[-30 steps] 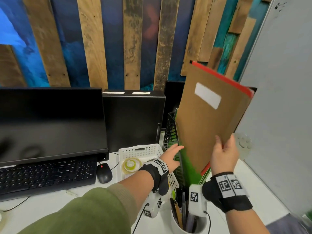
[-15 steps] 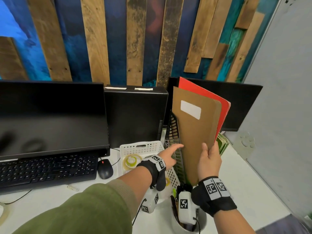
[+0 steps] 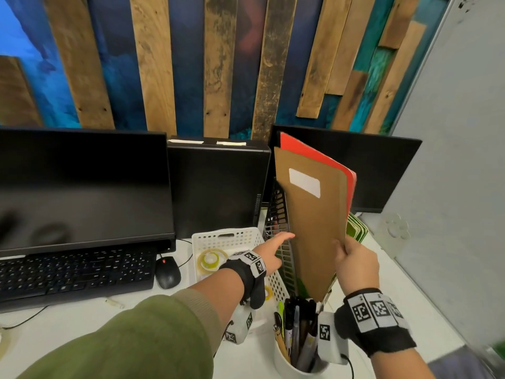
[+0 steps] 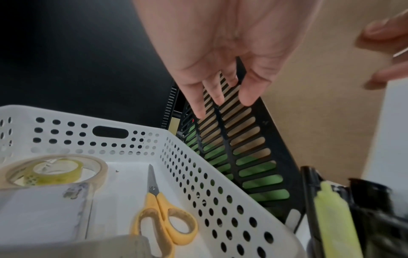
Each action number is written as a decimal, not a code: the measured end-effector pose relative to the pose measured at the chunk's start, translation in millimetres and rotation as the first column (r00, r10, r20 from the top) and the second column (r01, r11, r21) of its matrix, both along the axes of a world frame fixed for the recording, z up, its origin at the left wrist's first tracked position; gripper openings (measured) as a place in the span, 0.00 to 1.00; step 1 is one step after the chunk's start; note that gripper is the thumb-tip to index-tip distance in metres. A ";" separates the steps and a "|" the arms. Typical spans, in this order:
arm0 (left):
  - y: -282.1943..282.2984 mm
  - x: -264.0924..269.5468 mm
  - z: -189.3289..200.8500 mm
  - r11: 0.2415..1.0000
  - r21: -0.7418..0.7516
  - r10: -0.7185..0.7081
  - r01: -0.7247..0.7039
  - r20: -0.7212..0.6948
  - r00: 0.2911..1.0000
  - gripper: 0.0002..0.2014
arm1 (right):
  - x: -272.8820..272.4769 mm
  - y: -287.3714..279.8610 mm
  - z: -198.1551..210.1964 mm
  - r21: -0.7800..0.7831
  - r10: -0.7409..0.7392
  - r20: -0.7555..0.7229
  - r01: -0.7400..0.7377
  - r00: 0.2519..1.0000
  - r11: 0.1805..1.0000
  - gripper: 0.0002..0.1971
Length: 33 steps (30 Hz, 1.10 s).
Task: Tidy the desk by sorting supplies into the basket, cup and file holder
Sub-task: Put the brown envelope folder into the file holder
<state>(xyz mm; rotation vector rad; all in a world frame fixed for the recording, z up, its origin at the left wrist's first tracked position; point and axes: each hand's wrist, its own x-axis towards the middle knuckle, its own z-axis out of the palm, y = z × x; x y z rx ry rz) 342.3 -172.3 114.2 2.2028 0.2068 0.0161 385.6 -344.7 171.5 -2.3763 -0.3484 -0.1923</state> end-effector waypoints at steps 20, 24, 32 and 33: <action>-1.4 1.6 -2.6 1.000 -0.003 0.005 -0.005 0.013 1.000 0.39 | -18.5 4.7 -59.7 0.191 0.042 -0.153 -0.013 0.987 0.981 0.16; -0.6 0.8 -2.7 1.000 0.009 0.000 0.000 0.020 1.000 0.38 | -13.3 6.6 -58.2 0.072 0.048 -0.099 -0.041 0.994 0.997 0.10; -7.7 -2.9 2.1 0.999 0.026 0.025 -0.026 0.034 0.999 0.34 | -14.5 4.8 -44.0 -0.269 0.020 -0.127 -0.054 0.992 0.962 0.24; -7.9 -4.4 1.5 0.998 0.045 0.052 -0.055 0.054 0.997 0.31 | -15.3 6.0 -40.4 -0.304 0.012 -0.138 -0.054 0.990 0.951 0.25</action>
